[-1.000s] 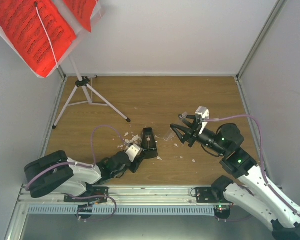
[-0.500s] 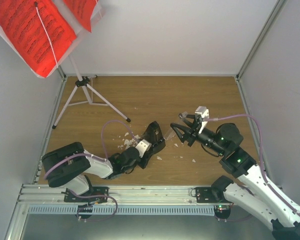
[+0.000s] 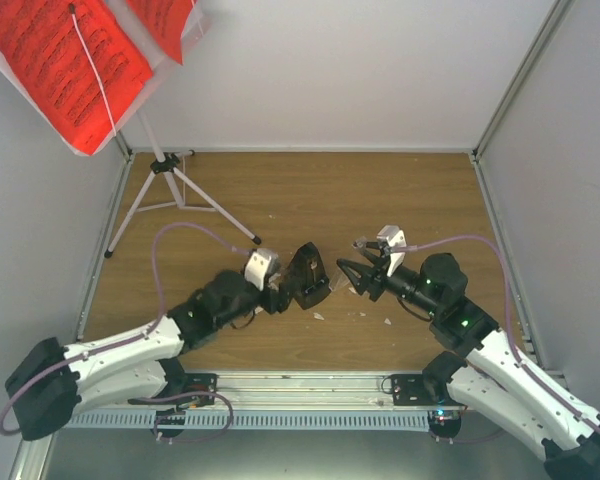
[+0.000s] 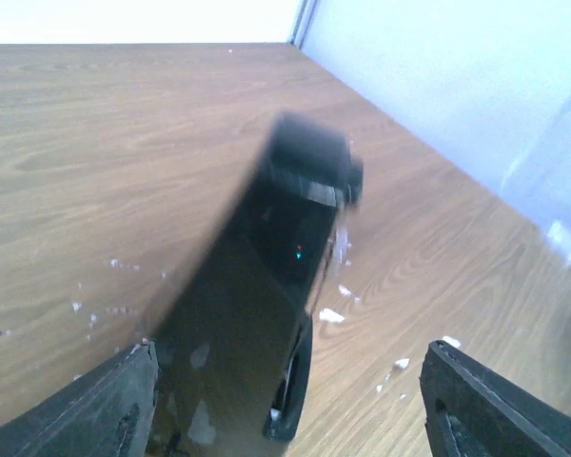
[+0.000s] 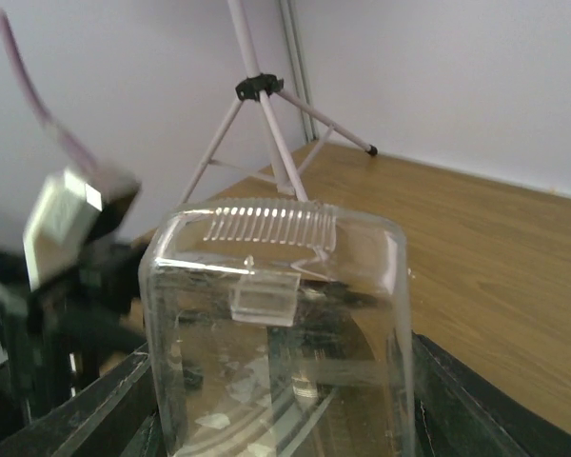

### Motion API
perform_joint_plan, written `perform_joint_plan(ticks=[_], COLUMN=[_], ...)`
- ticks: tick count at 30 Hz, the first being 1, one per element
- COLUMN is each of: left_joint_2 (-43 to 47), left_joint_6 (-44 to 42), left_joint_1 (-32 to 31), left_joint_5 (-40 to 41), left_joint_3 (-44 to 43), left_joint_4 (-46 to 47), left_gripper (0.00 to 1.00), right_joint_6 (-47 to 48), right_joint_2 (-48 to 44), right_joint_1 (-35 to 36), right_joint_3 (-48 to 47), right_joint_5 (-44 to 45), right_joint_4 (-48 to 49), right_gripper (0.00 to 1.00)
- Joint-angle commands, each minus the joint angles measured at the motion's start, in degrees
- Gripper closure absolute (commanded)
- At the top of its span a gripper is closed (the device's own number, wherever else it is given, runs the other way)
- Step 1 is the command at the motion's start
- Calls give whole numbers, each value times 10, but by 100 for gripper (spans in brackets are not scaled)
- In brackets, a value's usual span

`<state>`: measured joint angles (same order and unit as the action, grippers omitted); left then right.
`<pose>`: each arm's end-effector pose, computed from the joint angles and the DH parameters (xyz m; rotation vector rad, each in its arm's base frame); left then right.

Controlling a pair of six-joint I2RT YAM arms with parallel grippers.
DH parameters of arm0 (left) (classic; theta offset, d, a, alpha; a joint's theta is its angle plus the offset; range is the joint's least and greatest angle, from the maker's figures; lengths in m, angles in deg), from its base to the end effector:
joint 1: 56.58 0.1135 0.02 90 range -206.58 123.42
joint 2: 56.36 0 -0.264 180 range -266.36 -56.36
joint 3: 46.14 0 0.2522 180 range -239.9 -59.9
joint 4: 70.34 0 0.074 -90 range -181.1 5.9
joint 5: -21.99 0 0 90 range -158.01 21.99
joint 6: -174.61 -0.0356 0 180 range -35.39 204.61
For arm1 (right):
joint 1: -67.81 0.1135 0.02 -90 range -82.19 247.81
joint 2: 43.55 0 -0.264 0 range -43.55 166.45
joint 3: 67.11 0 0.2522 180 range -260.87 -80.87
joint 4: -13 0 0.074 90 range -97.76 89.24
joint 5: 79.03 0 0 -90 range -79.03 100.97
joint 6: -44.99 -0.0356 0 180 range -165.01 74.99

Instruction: Pack up the instrument practice props

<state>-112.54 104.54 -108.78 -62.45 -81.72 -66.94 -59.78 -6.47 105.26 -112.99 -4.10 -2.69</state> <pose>0.1337 -0.1667 0.2117 0.4730 1.8853 -0.7668 0.1263 0.1084 0.2983 -0.5478 1.6831 0.8946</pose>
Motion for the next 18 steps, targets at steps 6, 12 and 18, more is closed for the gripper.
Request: perform_joint_plan(ticks=[6, 12, 18], left_joint_2=[-89, -190, -214], left_joint_6=[-61, -111, -94], left_joint_1=[160, 200, 217], left_joint_5=[-330, -446, -476], left_joint_3=[-276, -373, -347], left_joint_4=[-299, -348, -302], left_gripper=[23, 27, 28], right_joint_6=[11, 9, 9], right_joint_2=[-6, -6, 0], right_joint_1=[16, 46, 66], right_joint_3=[60, 82, 93], right_joint_5=[18, 58, 83], right_joint_4=[83, 99, 101], right_gripper=[41, 41, 41])
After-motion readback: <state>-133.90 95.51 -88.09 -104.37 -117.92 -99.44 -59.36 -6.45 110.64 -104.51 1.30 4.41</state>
